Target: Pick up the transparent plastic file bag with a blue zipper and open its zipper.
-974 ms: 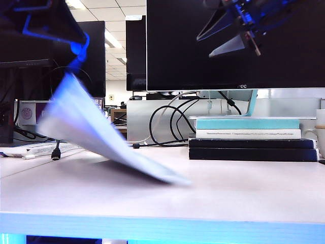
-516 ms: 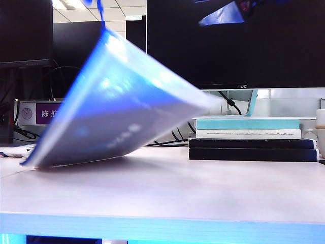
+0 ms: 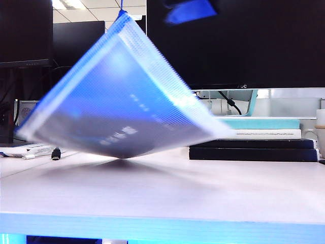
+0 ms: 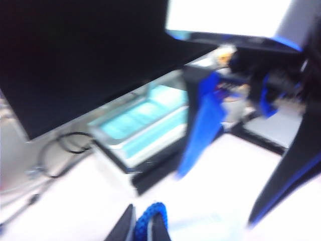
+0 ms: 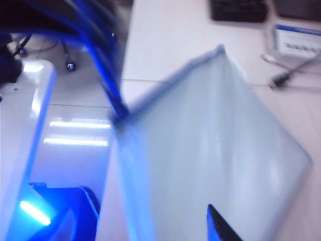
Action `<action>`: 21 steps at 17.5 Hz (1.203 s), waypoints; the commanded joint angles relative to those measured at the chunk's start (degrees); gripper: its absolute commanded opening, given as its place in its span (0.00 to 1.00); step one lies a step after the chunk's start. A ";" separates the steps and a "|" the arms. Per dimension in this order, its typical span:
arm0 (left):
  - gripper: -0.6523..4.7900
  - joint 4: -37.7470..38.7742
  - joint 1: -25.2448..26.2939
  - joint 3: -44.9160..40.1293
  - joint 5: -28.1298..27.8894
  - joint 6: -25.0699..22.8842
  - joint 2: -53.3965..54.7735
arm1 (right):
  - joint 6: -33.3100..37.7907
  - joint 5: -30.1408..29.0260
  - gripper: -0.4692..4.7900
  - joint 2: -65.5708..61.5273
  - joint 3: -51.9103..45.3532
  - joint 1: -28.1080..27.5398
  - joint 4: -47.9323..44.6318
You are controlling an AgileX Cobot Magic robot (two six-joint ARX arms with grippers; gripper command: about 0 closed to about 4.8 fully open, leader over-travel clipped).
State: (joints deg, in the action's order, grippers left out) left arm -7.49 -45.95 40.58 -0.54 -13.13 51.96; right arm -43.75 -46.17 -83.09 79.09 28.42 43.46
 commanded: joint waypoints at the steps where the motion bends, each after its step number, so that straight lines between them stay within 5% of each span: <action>1: 0.11 -1.68 1.27 0.79 2.36 1.22 0.15 | 0.52 -0.33 0.73 0.37 0.28 1.73 -3.28; 7: 0.11 -3.15 1.55 2.91 7.26 1.14 0.17 | 1.75 0.02 0.73 0.24 0.26 3.15 -3.30; 10: 0.11 -3.61 1.55 2.91 8.41 1.57 0.20 | 1.77 0.04 0.53 0.24 0.26 3.13 -4.11; 16: 0.11 -6.71 1.55 2.91 8.52 2.67 0.46 | 6.36 -0.39 0.53 -1.16 0.26 4.35 -5.75; 18: 0.11 -7.10 1.55 2.91 8.52 2.67 0.66 | 6.56 -0.17 0.34 -1.90 0.26 5.11 -6.21; 19: 0.11 -7.23 1.55 2.89 8.72 2.93 0.66 | 6.47 -0.15 0.10 -2.21 0.26 5.68 -6.34; 21: 0.11 -6.75 1.55 2.89 8.70 2.58 0.66 | 6.60 1.99 0.09 -2.56 0.26 5.95 -6.60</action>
State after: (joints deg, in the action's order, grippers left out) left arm -12.84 -44.38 43.05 7.53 -10.52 52.75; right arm -37.32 -45.71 -85.78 79.11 34.35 37.30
